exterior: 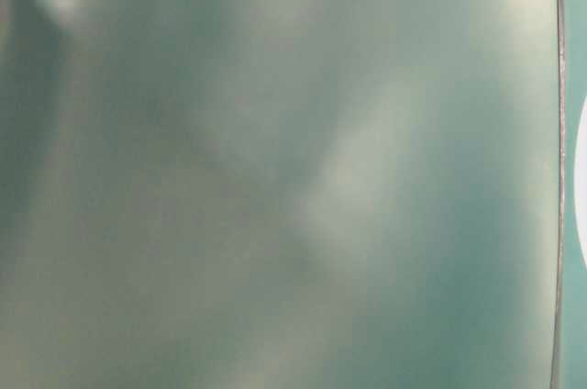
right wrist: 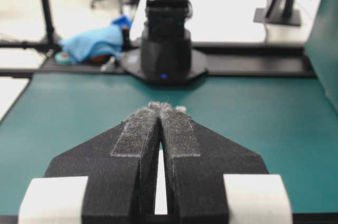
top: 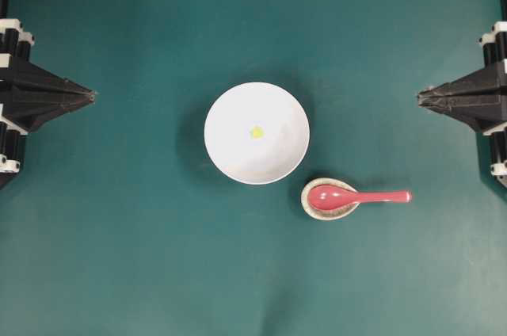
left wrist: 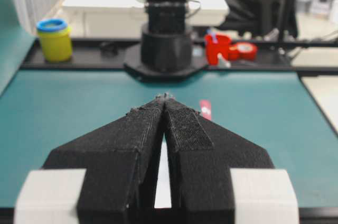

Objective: Scoop the yellow hexagonal prism block from the bowl with a spoon using the right arm.
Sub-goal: 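Move the right gripper left toward the pink spoon handle, then lower the open right gripper around the pink spoon handle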

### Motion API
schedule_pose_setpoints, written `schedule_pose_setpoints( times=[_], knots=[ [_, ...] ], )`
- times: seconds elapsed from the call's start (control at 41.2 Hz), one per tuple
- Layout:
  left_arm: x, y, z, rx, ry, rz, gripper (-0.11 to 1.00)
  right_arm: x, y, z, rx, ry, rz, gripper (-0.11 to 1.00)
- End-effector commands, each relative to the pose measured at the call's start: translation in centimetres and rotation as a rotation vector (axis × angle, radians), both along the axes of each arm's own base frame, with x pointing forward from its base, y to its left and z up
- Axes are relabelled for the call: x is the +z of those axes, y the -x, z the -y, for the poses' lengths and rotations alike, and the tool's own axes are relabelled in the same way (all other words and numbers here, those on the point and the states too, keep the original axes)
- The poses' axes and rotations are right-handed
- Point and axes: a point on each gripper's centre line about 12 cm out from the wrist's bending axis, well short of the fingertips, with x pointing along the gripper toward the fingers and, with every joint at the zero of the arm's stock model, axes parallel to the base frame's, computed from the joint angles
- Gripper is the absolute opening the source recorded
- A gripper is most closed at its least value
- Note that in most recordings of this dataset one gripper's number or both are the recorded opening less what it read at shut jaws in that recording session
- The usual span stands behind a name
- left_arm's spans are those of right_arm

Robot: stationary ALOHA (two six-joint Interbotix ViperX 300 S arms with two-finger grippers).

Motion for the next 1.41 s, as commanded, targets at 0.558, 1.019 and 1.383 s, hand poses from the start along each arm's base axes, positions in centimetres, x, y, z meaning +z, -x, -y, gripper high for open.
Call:
schedule_pose_setpoints(
  times=[0.558,1.019,1.383],
  knots=[
    [0.3,-0.2,0.0,-0.002,-0.006,-0.017,0.00,-1.1,-1.1,0.0,0.001,0.001,-0.051,0.02],
    [0.1,-0.3,0.0,-0.002,-0.009,-0.032,0.00,-5.1,-3.9,-0.9,0.033,-0.023,-0.138,0.53],
    [-0.1,-0.3,0.0,-0.002,-0.001,-0.052,0.00,-10.9,-3.5,-2.7,0.050,-0.124,-0.187,0.53]
  ],
)
